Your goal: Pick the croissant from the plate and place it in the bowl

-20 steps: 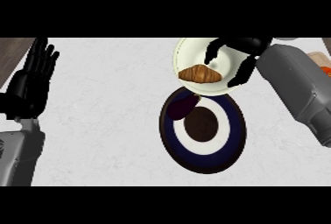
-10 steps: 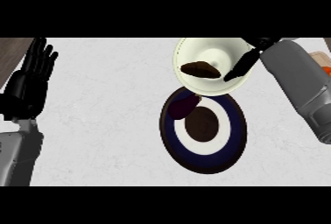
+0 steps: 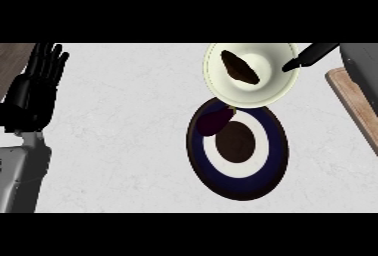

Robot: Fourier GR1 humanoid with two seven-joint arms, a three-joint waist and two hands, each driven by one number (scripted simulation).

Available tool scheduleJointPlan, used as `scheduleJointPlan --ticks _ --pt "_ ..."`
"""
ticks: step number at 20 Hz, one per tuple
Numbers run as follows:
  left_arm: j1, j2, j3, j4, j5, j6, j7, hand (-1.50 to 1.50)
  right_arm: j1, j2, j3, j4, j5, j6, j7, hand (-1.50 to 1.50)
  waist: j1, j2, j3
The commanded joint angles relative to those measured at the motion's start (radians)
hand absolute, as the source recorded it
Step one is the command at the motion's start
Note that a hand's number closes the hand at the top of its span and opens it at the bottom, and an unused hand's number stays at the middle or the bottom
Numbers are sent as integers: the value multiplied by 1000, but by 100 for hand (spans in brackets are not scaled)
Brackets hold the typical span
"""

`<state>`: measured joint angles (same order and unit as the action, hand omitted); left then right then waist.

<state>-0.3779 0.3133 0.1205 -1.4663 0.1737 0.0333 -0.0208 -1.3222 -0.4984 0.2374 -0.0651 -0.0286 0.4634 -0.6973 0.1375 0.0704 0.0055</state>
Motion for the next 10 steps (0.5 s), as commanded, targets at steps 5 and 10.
scheduleJointPlan --ticks 5,10 --pt "-14 -1 -8 -4 5 -14 -2 0 24 -109 -56 13 -54 146 -28 -150 20 23 5" --pt "-18 -31 -38 -13 -8 -1 3 0 8 -148 -78 -1 -75 164 15 -150 38 36 8"
